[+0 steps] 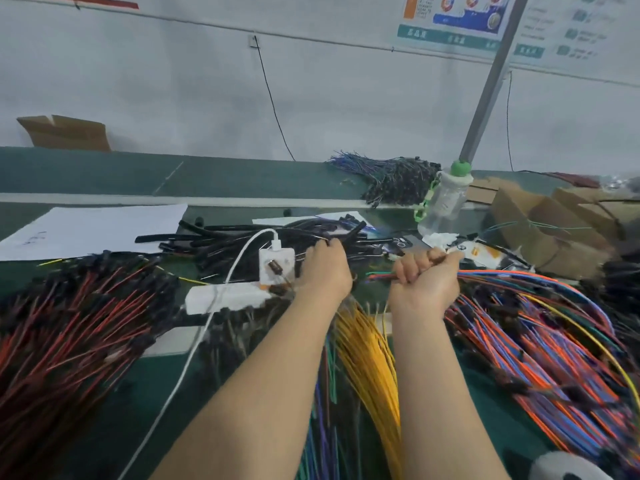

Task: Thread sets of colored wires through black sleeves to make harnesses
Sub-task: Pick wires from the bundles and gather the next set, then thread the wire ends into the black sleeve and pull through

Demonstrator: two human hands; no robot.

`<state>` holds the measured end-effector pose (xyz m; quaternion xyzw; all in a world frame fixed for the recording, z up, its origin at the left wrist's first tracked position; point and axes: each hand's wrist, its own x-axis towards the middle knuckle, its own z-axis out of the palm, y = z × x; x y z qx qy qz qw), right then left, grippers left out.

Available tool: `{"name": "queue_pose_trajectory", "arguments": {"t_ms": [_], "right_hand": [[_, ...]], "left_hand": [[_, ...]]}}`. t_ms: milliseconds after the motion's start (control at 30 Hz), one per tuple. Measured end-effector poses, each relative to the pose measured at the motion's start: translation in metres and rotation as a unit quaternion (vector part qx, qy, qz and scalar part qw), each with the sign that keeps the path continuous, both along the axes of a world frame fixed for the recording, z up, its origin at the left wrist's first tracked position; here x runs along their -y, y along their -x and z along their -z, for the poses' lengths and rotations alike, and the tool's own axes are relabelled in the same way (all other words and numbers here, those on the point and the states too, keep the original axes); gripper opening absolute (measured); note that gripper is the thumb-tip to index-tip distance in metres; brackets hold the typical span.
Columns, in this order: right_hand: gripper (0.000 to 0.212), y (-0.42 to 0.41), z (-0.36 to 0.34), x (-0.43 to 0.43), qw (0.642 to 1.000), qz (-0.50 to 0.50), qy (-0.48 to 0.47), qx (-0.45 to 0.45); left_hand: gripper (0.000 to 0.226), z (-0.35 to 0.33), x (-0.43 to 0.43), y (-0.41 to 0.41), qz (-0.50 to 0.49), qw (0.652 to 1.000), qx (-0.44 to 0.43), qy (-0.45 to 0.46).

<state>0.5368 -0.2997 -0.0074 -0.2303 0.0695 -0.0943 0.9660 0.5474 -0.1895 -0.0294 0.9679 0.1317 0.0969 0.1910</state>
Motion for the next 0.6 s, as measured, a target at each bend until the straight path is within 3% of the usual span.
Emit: {"name": "queue_pose_trajectory", "arguments": {"t_ms": [133, 267, 333, 400, 500, 600], "right_hand": [[0.047, -0.024, 0.010, 0.006, 0.999, 0.025, 0.016, -0.024], [0.047, -0.032, 0.017, 0.008, 0.999, 0.032, 0.022, -0.038], [0.047, -0.030, 0.017, 0.011, 0.998, 0.036, 0.023, -0.039], [0.047, -0.024, 0.014, 0.014, 0.999, 0.033, 0.023, -0.036], [0.047, -0.009, 0.003, 0.017, 0.999, 0.022, 0.021, -0.023], [0.052, 0.019, -0.012, 0.019, 0.999, -0.012, 0.030, 0.005]], "left_hand": [[0.063, 0.021, -0.006, -0.038, -0.059, 0.994, -0.088, -0.001], [0.052, 0.023, -0.010, -0.046, -0.068, 0.992, -0.100, -0.025], [0.039, 0.009, -0.006, -0.041, -0.035, 0.998, -0.032, -0.035], [0.033, -0.016, 0.003, -0.030, 0.027, 0.995, 0.095, -0.021], [0.028, -0.071, 0.019, -0.001, 0.123, 0.954, 0.271, -0.012], [0.028, -0.117, 0.030, 0.044, 0.201, 0.942, 0.267, -0.020]]}}
